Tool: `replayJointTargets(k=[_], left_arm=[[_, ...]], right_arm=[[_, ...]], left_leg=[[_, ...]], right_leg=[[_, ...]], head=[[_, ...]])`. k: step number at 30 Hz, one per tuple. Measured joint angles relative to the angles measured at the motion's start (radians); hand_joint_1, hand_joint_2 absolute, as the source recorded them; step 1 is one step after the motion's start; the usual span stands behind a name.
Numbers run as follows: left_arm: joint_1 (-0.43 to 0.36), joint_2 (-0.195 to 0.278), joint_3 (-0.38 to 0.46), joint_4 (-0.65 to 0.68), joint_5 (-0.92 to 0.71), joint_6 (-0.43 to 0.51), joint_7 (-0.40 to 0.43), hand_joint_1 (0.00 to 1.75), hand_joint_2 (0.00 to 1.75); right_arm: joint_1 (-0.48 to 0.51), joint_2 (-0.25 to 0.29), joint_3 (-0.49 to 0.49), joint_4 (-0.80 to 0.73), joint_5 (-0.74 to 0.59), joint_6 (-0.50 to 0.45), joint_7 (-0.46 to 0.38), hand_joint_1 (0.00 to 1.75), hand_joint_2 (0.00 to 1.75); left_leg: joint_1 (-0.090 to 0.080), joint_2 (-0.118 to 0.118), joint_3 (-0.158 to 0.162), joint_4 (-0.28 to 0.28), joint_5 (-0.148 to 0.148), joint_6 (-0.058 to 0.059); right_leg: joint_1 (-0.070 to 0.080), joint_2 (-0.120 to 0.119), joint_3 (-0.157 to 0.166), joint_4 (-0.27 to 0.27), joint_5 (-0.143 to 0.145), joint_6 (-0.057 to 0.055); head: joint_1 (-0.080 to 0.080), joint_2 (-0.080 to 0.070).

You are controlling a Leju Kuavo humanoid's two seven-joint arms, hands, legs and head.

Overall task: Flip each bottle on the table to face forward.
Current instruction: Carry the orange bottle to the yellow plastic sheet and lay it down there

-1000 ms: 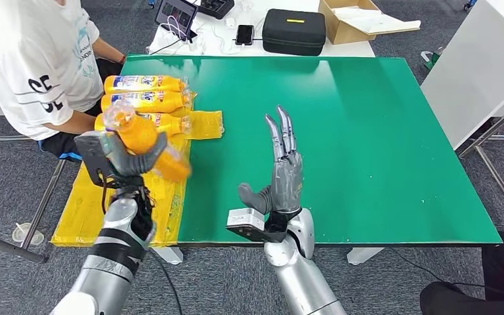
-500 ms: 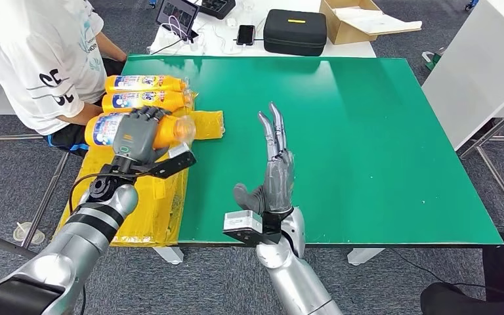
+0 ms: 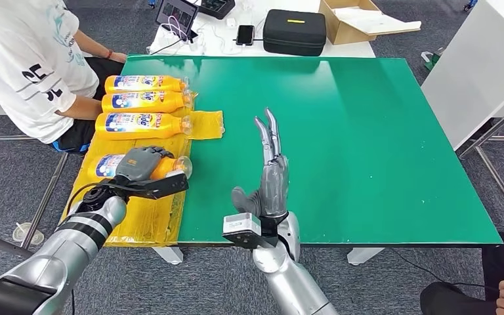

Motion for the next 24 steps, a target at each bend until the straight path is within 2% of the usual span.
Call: replayJointTargets(k=[3, 9, 10, 11, 13, 14, 15, 24], left_arm=[[0.0, 0.011, 0.0, 0.035, 0.003, -0.074, 0.034, 1.75, 1.75], [0.0, 0.017, 0.0, 0.059, -0.002, -0.092, 0.061, 1.75, 1.75], [0.0, 0.017, 0.0, 0.062, -0.007, -0.093, 0.068, 1.53, 1.75], [0.0, 0.018, 0.0, 0.065, -0.012, -0.096, 0.076, 1.19, 1.75], [0.001, 0.018, 0.0, 0.07, -0.019, -0.107, 0.086, 0.33, 1.75], [0.002, 0.018, 0.0, 0.073, -0.021, -0.115, 0.089, 0.1, 1.75], [0.004, 0.018, 0.0, 0.075, -0.02, -0.124, 0.09, 0.01, 1.75], [0.01, 0.018, 0.001, 0.083, 0.009, -0.193, 0.077, 0.0, 1.75]], right_arm=[[-0.002, -0.001, 0.021, 0.021, -0.032, 0.0, 0.0, 0.0, 0.0], [-0.008, -0.002, 0.041, 0.048, -0.055, 0.0, 0.0, 0.0, 0.0], [-0.009, -0.002, 0.043, 0.052, -0.062, 0.0, 0.0, 0.0, 0.0], [-0.01, -0.002, 0.046, 0.057, -0.07, 0.0, 0.0, 0.0, 0.0], [-0.013, -0.003, 0.054, 0.068, -0.088, 0.0, 0.0, 0.0, 0.0], [-0.014, -0.004, 0.058, 0.074, -0.096, 0.001, 0.0, 0.0, 0.0], [-0.016, -0.004, 0.062, 0.08, -0.104, 0.002, 0.0, 0.0, 0.0], [-0.037, -0.005, 0.093, 0.139, -0.149, 0.004, 0.0, 0.0, 0.0]], left_leg=[[0.0, 0.0, 0.0, 0.0, 0.0, 0.0], [0.0, 0.0, 0.0, 0.0, 0.0, 0.0], [0.0, 0.0, 0.0, 0.0, 0.0, 0.0], [0.0, 0.0, 0.0, 0.0, 0.0, 0.0], [0.0, 0.0, 0.0, 0.0, 0.0, 0.0], [0.0, 0.0, 0.0, 0.0, 0.0, 0.0], [0.0, 0.0, 0.0, 0.0, 0.0, 0.0], [0.0, -0.001, 0.001, 0.0, 0.0, 0.0]], right_leg=[[0.0, 0.0, 0.0, 0.0, 0.0, 0.0], [0.0, 0.0, 0.0, 0.0, 0.0, 0.0], [0.0, 0.0, 0.0, 0.0, 0.0, 0.0], [0.0, 0.0, 0.0, 0.0, 0.0, 0.0], [0.0, 0.0, 0.0, 0.0, 0.0, 0.0], [0.0, 0.0, 0.0, 0.0, 0.0, 0.0], [0.0, 0.0, 0.0, 0.0, 0.0, 0.0], [0.0, 0.0, 0.001, 0.0, 0.0, 0.0]], head=[[0.0, 0.0], [0.0, 0.0], [0.0, 0.0], [0.0, 0.0], [0.0, 0.0], [0.0, 0.0], [0.0, 0.0], [0.0, 0.0]])
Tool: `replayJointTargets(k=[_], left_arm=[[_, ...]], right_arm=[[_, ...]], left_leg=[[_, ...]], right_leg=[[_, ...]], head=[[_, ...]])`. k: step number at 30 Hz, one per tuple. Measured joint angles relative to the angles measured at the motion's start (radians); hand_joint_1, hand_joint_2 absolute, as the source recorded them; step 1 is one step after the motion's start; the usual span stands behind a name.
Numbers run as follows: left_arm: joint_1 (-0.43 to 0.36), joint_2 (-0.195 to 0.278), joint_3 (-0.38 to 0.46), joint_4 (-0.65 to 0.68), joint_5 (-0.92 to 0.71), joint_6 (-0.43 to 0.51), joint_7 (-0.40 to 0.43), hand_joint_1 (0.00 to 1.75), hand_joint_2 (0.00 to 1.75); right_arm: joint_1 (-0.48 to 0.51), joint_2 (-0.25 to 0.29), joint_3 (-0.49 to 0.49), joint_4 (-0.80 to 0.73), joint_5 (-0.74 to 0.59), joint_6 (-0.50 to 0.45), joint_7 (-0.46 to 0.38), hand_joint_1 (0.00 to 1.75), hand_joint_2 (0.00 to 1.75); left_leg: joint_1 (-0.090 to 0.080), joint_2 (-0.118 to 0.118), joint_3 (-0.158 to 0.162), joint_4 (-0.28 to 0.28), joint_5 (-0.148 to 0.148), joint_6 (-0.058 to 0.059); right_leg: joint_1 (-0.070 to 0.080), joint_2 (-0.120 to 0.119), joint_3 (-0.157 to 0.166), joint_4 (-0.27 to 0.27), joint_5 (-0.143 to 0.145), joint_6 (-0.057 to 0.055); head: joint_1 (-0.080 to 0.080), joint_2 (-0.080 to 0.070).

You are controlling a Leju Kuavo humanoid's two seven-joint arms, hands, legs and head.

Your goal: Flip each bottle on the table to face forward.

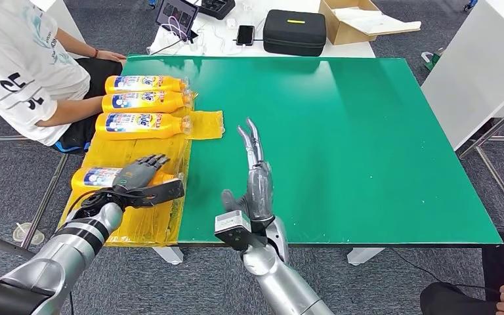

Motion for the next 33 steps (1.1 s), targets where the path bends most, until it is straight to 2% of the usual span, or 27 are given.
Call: replayJointTargets(k=[3, 7, 13, 16, 19, 21, 23, 25, 28, 33], left_arm=[[0.0, 0.0, 0.0, 0.0, 0.007, -0.009, -0.005, 0.0, 1.75], [0.001, 0.0, 0.002, 0.0, 0.025, -0.043, -0.024, 0.0, 0.0], [0.005, 0.001, 0.017, 0.0, 0.062, -0.097, -0.064, 0.0, 0.0], [0.006, 0.002, 0.04, -0.001, 0.127, -0.151, -0.124, 0.0, 0.0], [0.031, 0.008, 0.09, -0.042, 0.327, -0.287, -0.213, 0.0, 0.0], [0.075, 0.016, 0.122, -0.114, 0.526, -0.377, -0.239, 0.0, 0.0], [0.122, 0.022, 0.145, -0.199, 0.705, -0.415, -0.245, 0.0, 0.0], [0.154, 0.024, 0.167, -0.271, 0.824, -0.41, -0.248, 0.0, 0.0], [0.168, 0.012, 0.216, -0.329, 0.911, -0.372, -0.248, 0.0, 0.0], [0.178, -0.039, 0.335, -0.406, 0.971, -0.231, -0.248, 0.0, 0.0]], right_arm=[[-0.005, 0.0, 0.004, 0.011, -0.004, 0.0, 0.0, 0.0, 0.0], [-0.013, -0.001, 0.012, 0.026, -0.012, 0.0, 0.0, 0.0, 0.0], [-0.022, -0.004, 0.02, 0.045, -0.022, -0.002, 0.0, 0.0, 0.0], [-0.024, -0.005, 0.022, 0.053, -0.028, -0.001, 0.0, 0.0, 0.0], [-0.024, -0.006, 0.024, 0.06, -0.035, 0.001, 0.0, 0.0, 0.0], [-0.024, -0.007, 0.025, 0.064, -0.041, 0.001, 0.0, 0.0, 0.0], [-0.023, -0.008, 0.025, 0.068, -0.044, 0.0, 0.0, 0.0, 0.0], [-0.023, -0.008, 0.025, 0.072, -0.042, -0.001, 0.0, 0.0, 0.0], [-0.023, -0.007, 0.024, 0.08, -0.032, -0.002, 0.0, 0.0, 0.0], [-0.022, 0.0, 0.021, 0.094, -0.01, -0.003, 0.0, 0.0, 0.0]], left_leg=[[0.0, 0.0, 0.0, 0.0, 0.0, 0.0], [0.0, 0.0, 0.001, 0.0, 0.0, 0.0], [0.0, 0.0, 0.001, 0.0, 0.0, 0.0], [0.0, 0.0, 0.002, 0.0, 0.0, 0.0], [0.0, 0.0, 0.004, 0.0, 0.0, 0.0], [0.0, 0.0, 0.004, 0.0, 0.0, 0.0], [0.0, 0.001, 0.003, 0.0, 0.0, 0.0], [0.0, 0.0, 0.003, 0.0, 0.0, 0.0], [0.0, 0.0, 0.002, 0.0, 0.0, 0.0], [0.0, 0.0, 0.002, 0.0, 0.0, 0.0]], right_leg=[[0.0, 0.0, 0.0, 0.0, 0.0, 0.0], [0.0, 0.0, 0.001, 0.0, 0.0, 0.0], [0.0, 0.0, 0.002, 0.0, 0.0, 0.0], [0.0, 0.0, 0.003, 0.0, 0.0, 0.0], [0.0, 0.0, 0.004, 0.0, 0.0, 0.0], [0.0, 0.0, 0.003, 0.0, 0.0, 0.0], [0.0, 0.0, 0.002, 0.0, 0.0, 0.0], [0.0, 0.0, 0.002, 0.0, 0.0, 0.0], [0.0, 0.0, 0.001, 0.0, 0.0, 0.0], [0.0, 0.0, 0.001, 0.0, 0.0, 0.0]], head=[[0.0, 0.0], [0.0, 0.0], [0.0, 0.0], [0.0, 0.0], [0.0, 0.0], [0.0, 0.0], [0.0, 0.0], [0.0, 0.0], [0.0, 0.0], [0.0, 0.0]])
